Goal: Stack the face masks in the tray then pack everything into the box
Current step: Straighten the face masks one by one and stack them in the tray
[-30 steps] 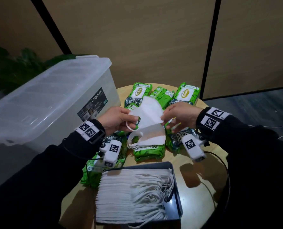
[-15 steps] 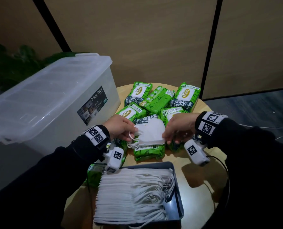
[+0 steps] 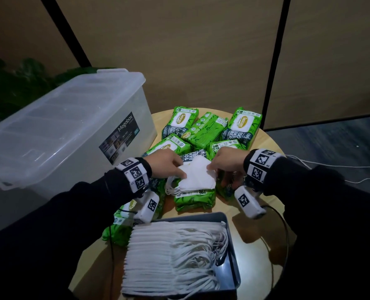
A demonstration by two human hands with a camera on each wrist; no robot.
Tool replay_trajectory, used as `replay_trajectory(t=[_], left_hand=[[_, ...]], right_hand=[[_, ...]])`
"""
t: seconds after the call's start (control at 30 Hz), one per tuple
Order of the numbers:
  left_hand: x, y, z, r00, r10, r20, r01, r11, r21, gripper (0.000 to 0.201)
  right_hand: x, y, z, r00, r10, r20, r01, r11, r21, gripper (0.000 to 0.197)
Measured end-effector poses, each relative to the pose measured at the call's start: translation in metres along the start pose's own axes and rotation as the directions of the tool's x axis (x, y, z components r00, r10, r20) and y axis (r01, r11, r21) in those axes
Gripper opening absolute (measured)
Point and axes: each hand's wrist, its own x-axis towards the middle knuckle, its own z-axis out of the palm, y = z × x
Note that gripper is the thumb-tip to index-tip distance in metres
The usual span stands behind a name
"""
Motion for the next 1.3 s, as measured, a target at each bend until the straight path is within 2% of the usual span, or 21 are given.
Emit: replay_trajectory(t=[0.1, 0.2, 0.27, 0.37, 0.43, 0.5, 0.57, 0.63, 0.67, 0.7, 0.77, 0.83, 0.9, 1.0, 1.07, 1.2, 1.3], left_hand=[[0.003, 0.007, 0.005, 1.0, -0.006, 0.029, 0.002, 0.989, 0.147, 0.049], [0.004, 0.012, 0.009, 1.0, -0.018, -0.007, 0.019, 0.974, 0.227, 0.046], [0.003, 0.015, 0.01, 0.999, -0.048, -0.024, 0.051, 0.977, 0.207, 0.061], [0.007, 0.012, 0.009, 0.995, -0.093, 0.027, 0.09, 0.992, 0.083, 0.058], [0.004, 0.004, 0.002, 0.993, -0.111, 0.049, 0.116, 0.987, -0.111, 0.053], [0.0, -0.003, -0.005, 0.995, -0.094, -0.018, 0.083, 0.94, -0.33, 0.047], [-0.006, -0.001, -0.008, 0.984, -0.043, -0.171, -0.023, 0.929, -0.37, 0.029], [-0.005, -0.001, -0.007, 0.946, 0.045, -0.321, -0.117, 0.971, -0.207, 0.028], [-0.003, -0.001, -0.004, 0.941, 0.089, -0.326, -0.122, 0.989, -0.083, 0.03], [-0.002, 0.0, 0.0, 0.949, 0.115, -0.292, -0.114, 0.993, 0.021, 0.029], [0.002, 0.002, 0.005, 0.976, 0.098, -0.195, -0.08, 0.992, 0.099, 0.03], [0.006, 0.005, 0.008, 0.987, 0.064, -0.148, -0.045, 0.991, 0.129, 0.043], [0.007, 0.011, 0.008, 0.986, 0.04, -0.161, -0.013, 0.986, 0.165, 0.052], [0.007, 0.018, 0.006, 0.966, 0.041, -0.255, 0.018, 0.974, 0.225, 0.051], [0.007, 0.021, 0.004, 0.961, 0.04, -0.274, 0.031, 0.968, 0.249, 0.049], [0.01, 0.023, 0.005, 0.982, -0.021, -0.188, 0.044, 0.992, 0.121, 0.053], [0.009, 0.024, 0.005, 0.986, 0.009, -0.166, -0.001, 0.999, 0.05, 0.055]], right_hand=[[0.0, -0.008, 0.009, 1.0, 0.007, 0.018, -0.005, 0.995, -0.099, 0.012], [0.005, -0.014, 0.013, 0.985, -0.089, -0.146, 0.045, 0.959, -0.279, 0.031], [0.009, -0.018, 0.014, 0.962, -0.168, -0.214, 0.094, 0.942, -0.321, 0.037], [0.011, -0.02, 0.012, 0.93, -0.286, -0.233, 0.242, 0.95, -0.198, 0.026], [0.01, -0.019, 0.007, 0.877, -0.385, -0.286, 0.384, 0.921, -0.063, 0.02], [0.011, -0.016, 0.001, 0.824, -0.429, -0.37, 0.501, 0.857, 0.122, 0.019], [0.016, -0.01, -0.004, 0.805, -0.417, -0.422, 0.547, 0.798, 0.253, 0.022], [0.02, -0.007, -0.001, 0.816, -0.416, -0.401, 0.538, 0.8, 0.267, 0.027], [0.022, -0.006, 0.004, 0.826, -0.422, -0.373, 0.524, 0.818, 0.236, 0.035], [0.022, -0.007, 0.009, 0.837, -0.428, -0.34, 0.505, 0.844, 0.18, 0.045], [0.022, -0.009, 0.02, 0.86, -0.417, -0.294, 0.447, 0.894, 0.039, 0.062], [0.023, -0.012, 0.03, 0.868, -0.402, -0.292, 0.415, 0.91, -0.018, 0.066], [0.024, -0.015, 0.035, 0.864, -0.395, -0.313, 0.412, 0.911, -0.011, 0.063], [0.026, -0.018, 0.035, 0.853, -0.388, -0.349, 0.417, 0.909, 0.009, 0.052], [0.028, -0.018, 0.034, 0.841, -0.382, -0.384, 0.423, 0.906, 0.025, 0.043], [0.03, -0.02, 0.032, 0.839, -0.365, -0.403, 0.432, 0.898, 0.086, 0.033], [0.028, -0.022, 0.031, 0.861, -0.375, -0.344, 0.421, 0.904, 0.069, 0.038]])
